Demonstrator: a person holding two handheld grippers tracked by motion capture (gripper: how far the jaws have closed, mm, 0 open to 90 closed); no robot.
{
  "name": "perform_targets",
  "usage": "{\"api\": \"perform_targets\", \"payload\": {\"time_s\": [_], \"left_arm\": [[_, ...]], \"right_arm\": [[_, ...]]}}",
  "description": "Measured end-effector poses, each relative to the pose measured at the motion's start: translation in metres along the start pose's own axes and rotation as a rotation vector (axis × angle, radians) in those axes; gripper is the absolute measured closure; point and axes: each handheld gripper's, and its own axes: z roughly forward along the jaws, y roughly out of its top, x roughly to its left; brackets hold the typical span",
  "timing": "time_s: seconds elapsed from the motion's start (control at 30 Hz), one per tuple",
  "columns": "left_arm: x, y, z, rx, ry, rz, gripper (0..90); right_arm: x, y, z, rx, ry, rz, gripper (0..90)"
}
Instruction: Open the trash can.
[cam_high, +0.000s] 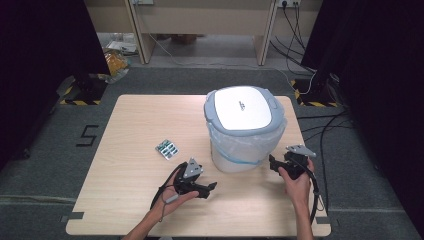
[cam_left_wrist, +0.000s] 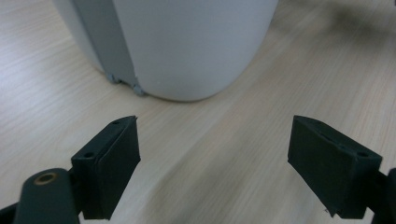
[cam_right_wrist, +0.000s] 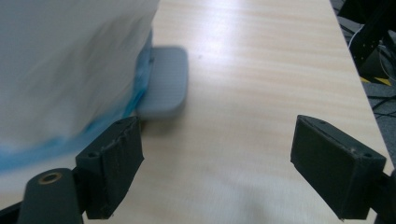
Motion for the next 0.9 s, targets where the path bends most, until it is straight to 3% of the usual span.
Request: {"api": "perform_targets", "payload": {"time_s": [0.13,0.2,0.23,0.33,0.4,0.5,0.53,0.7,0.9], "left_arm": [[-0.002,0.006,0.009,-0.003,-0.030,0.023,16.3],[-0.002,0.008,0.012,-0.005,-0.025,0.031,16.4],[-0.001,0.009,0.013,-0.008,-0.025,0.026,16.5],[-0.001,0.014,0.015,-0.024,-0.027,0.020,16.7],[-0.002,0.016,0.017,-0.030,-0.024,0.019,16.7],[0.000,0.020,0.020,-0.047,-0.007,0.013,16.9],[0.004,0.022,0.022,-0.061,0.007,-0.010,17.1],[0.008,0.027,0.023,-0.075,0.018,-0.039,18.4],[0.009,0.027,0.023,-0.085,0.039,-0.045,18.8]], "right_arm": [[-0.008,0.009,0.018,-0.014,0.018,0.048,18.7],[-0.012,0.011,0.028,0.011,0.043,0.083,17.7],[-0.012,0.015,0.035,0.002,0.022,0.070,18.2],[-0.013,0.017,0.042,-0.025,0.052,0.117,19.7],[-0.013,0.019,0.049,0.015,0.028,0.080,14.6],[-0.014,0.020,0.051,0.018,0.031,0.078,14.0],[-0.013,0.020,0.051,0.020,0.019,0.051,14.0],[-0.012,0.017,0.050,0.032,0.017,0.095,14.5],[0.002,0.004,0.034,-0.002,-0.048,0.102,17.1]]}}
